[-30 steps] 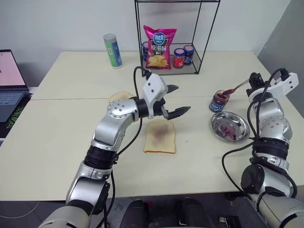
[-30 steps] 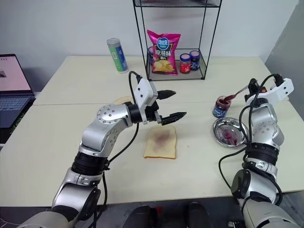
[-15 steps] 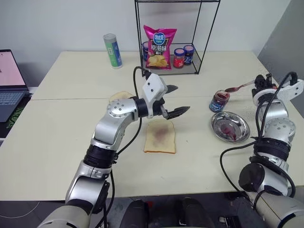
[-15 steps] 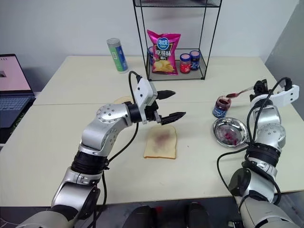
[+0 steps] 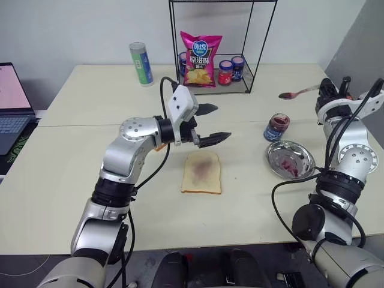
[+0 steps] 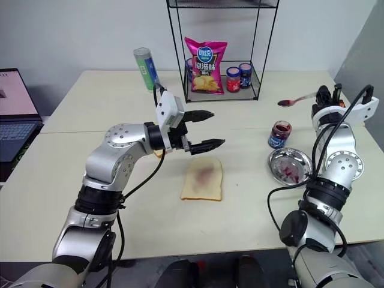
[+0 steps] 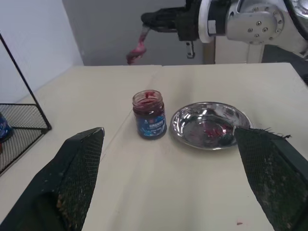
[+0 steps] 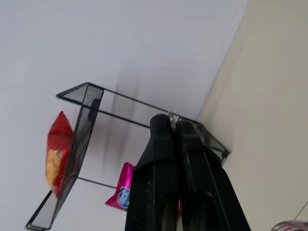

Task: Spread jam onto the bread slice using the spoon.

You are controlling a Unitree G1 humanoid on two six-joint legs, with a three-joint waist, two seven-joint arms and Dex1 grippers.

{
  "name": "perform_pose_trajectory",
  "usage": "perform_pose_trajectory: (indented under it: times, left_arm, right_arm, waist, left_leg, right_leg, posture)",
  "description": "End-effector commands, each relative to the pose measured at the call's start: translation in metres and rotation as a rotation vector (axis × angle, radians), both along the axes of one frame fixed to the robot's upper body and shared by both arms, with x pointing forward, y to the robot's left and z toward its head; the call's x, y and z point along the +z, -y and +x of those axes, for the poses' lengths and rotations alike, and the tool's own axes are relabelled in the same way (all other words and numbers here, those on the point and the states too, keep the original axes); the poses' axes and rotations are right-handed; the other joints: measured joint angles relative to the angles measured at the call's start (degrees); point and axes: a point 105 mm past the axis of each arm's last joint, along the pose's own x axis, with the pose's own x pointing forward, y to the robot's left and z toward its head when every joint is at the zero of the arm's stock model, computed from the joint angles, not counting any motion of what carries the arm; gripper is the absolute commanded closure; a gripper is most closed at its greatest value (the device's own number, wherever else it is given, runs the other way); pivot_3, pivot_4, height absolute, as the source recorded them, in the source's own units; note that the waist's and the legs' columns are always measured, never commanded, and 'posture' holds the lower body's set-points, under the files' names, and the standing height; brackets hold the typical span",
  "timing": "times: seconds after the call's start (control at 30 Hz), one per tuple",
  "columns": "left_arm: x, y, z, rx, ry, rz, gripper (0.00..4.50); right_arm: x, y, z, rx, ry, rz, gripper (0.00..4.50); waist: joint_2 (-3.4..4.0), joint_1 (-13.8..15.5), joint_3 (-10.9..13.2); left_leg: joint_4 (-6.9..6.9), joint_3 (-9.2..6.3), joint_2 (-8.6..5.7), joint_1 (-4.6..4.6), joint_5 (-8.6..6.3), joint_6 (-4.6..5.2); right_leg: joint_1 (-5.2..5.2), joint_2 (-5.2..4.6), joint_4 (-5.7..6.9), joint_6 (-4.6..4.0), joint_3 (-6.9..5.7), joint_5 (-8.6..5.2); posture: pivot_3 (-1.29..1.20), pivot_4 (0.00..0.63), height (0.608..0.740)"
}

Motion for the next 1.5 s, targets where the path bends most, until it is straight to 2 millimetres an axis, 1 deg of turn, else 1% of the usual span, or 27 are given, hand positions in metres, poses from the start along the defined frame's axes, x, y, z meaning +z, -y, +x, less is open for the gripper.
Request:
perform_pose_trajectory:
  times: [0.03, 0.07, 0.17, 0.23, 0.33, 0.43, 0.53, 0.63, 0.73, 0.8, 0.9, 1.07, 1.2, 1.37, 1.5]
  left_arm:
    - [0.004, -0.023, -0.012, 0.035, 0.010, 0.005, 0.00]
    - [0.001, -0.029, -0.015, 0.048, -0.002, 0.012, 0.00]
    - [-0.015, -0.052, -0.029, 0.115, -0.054, 0.047, 0.00]
    - [-0.021, -0.062, -0.035, 0.157, -0.076, 0.052, 0.00]
    - [-0.028, -0.069, -0.043, 0.190, -0.105, 0.057, 0.00]
    - [-0.034, -0.076, -0.053, 0.231, -0.136, 0.060, 0.00]
    - [-0.038, -0.080, -0.059, 0.251, -0.162, 0.061, 0.00]
    - [-0.052, -0.089, -0.070, 0.267, -0.214, 0.103, 0.00]
    - [-0.068, -0.099, -0.072, 0.298, -0.233, 0.146, 0.00]
    - [-0.075, -0.102, -0.077, 0.293, -0.260, 0.154, 0.00]
    - [-0.077, -0.101, -0.079, 0.285, -0.271, 0.146, 0.00]
    - [-0.086, -0.099, -0.088, 0.271, -0.302, 0.152, 0.00]
    - [-0.085, -0.100, -0.086, 0.289, -0.298, 0.142, 0.00]
    - [-0.082, -0.100, -0.086, 0.290, -0.296, 0.136, 0.00]
    - [-0.081, -0.096, -0.084, 0.275, -0.286, 0.135, 0.00]
  right_arm:
    - [0.030, -0.043, -0.013, 0.126, 0.096, -0.082, 4.48]
    - [0.031, -0.052, -0.015, 0.151, 0.101, -0.098, 4.48]
    - [0.035, -0.093, -0.025, 0.269, 0.135, -0.186, 4.48]
    - [0.033, -0.112, -0.031, 0.327, 0.153, -0.251, 4.48]
    - [0.029, -0.128, -0.037, 0.382, 0.162, -0.294, 4.48]
    - [0.018, -0.151, -0.046, 0.464, 0.170, -0.399, 4.48]
    - [0.011, -0.159, -0.050, 0.492, 0.167, -0.429, 4.48]
    - [-0.003, -0.176, -0.056, 0.543, 0.169, -0.540, 4.48]
    - [-0.010, -0.183, -0.059, 0.561, 0.181, -0.630, 4.48]
    - [-0.014, -0.187, -0.061, 0.567, 0.188, -0.677, 4.48]
    - [-0.018, -0.191, -0.063, 0.574, 0.196, -0.706, 4.48]
    - [-0.028, -0.204, -0.068, 0.600, 0.221, -0.809, 4.48]
    - [-0.034, -0.209, -0.069, 0.607, 0.233, -0.864, 4.48]
    - [-0.037, -0.214, -0.069, 0.614, 0.243, -0.886, 4.48]
    - [-0.038, -0.220, -0.068, 0.631, 0.259, -0.892, 4.48]
  waist:
    - [0.04, -0.6, 0.0]
    - [0.04, -0.8, 0.0]
    - [0.03, -1.1, 0.0]
    - [0.04, -1.4, 0.0]
    - [0.03, -1.2, 0.0]
    - [0.03, -1.1, 0.0]
    - [0.01, -1.1, 0.0]
    - [0.00, -1.2, 0.0]
    - [0.00, -1.2, 0.0]
    - [0.00, -1.3, 0.0]
    - [0.00, -1.2, 0.0]
    - [-0.01, -1.2, 0.0]
    - [-0.03, -1.2, 0.0]
    - [-0.03, -1.2, 0.0]
    - [-0.04, -1.2, 0.0]
  left_leg:
    - [-0.01, 0.04, 0.03, 0.01, 0.00, 0.00]
    - [-0.03, 0.07, 0.05, 0.02, 0.00, 0.00]
    - [0.01, 0.14, 0.01, -0.05, 0.01, -0.01]
    - [0.01, 0.21, 0.03, -0.01, 0.01, -0.01]
    - [0.04, 0.23, 0.02, -0.02, 0.01, -0.01]
    - [0.07, 0.21, -0.01, -0.01, 0.01, -0.01]
    - [0.07, 0.22, 0.01, 0.01, 0.00, -0.01]
    - [0.07, 0.22, 0.01, 0.02, 0.01, -0.02]
    - [0.04, 0.23, 0.01, 0.03, 0.01, -0.02]
    - [0.04, 0.23, 0.02, 0.03, 0.00, -0.02]
    - [0.04, 0.23, 0.02, 0.03, 0.01, -0.02]
    - [0.04, 0.24, 0.02, 0.03, 0.00, -0.02]
    - [0.03, 0.23, 0.03, 0.02, 0.00, -0.02]
    - [0.05, 0.23, 0.03, 0.03, 0.00, -0.02]
    - [0.04, 0.23, 0.04, 0.02, 0.00, -0.02]
  right_leg:
    - [-0.04, -0.01, 0.02, 0.00, 0.07, 0.00]
    - [-0.08, 0.00, 0.08, -0.01, 0.14, -0.01]
    - [-0.31, -0.01, 0.38, -0.03, 0.22, -0.02]
    - [-0.34, -0.05, 0.43, -0.03, 0.34, -0.02]
    - [-0.37, -0.05, 0.50, -0.03, 0.33, -0.02]
    - [-0.36, -0.04, 0.50, -0.02, 0.32, -0.03]
    - [-0.34, -0.04, 0.49, -0.02, 0.34, -0.03]
    - [-0.36, -0.03, 0.51, -0.02, 0.33, -0.03]
    - [-0.37, -0.02, 0.50, -0.02, 0.34, -0.03]
    - [-0.38, -0.02, 0.50, -0.02, 0.34, -0.04]
    - [-0.39, -0.02, 0.50, -0.02, 0.33, -0.04]
    - [-0.38, -0.03, 0.46, -0.02, 0.34, -0.04]
    - [-0.39, -0.03, 0.45, -0.02, 0.33, -0.05]
    - [-0.39, -0.03, 0.45, -0.02, 0.33, -0.05]
    - [-0.40, -0.03, 0.45, -0.03, 0.33, -0.05]
  posture:
    - [0.00, 0.150, 0.740]
    - [0.00, 0.150, 0.740]
    - [0.00, 0.150, 0.740]
    - [0.00, 0.150, 0.740]
    - [0.00, 0.150, 0.740]
    - [0.00, 0.150, 0.740]
    - [0.00, 0.150, 0.740]
    - [0.00, 0.150, 0.740]
    - [0.00, 0.150, 0.740]
    - [0.00, 0.150, 0.740]
    - [0.00, 0.150, 0.740]
    - [0.00, 0.150, 0.740]
    - [0.00, 0.150, 0.740]
    - [0.00, 0.150, 0.740]
    - [0.00, 0.150, 0.740]
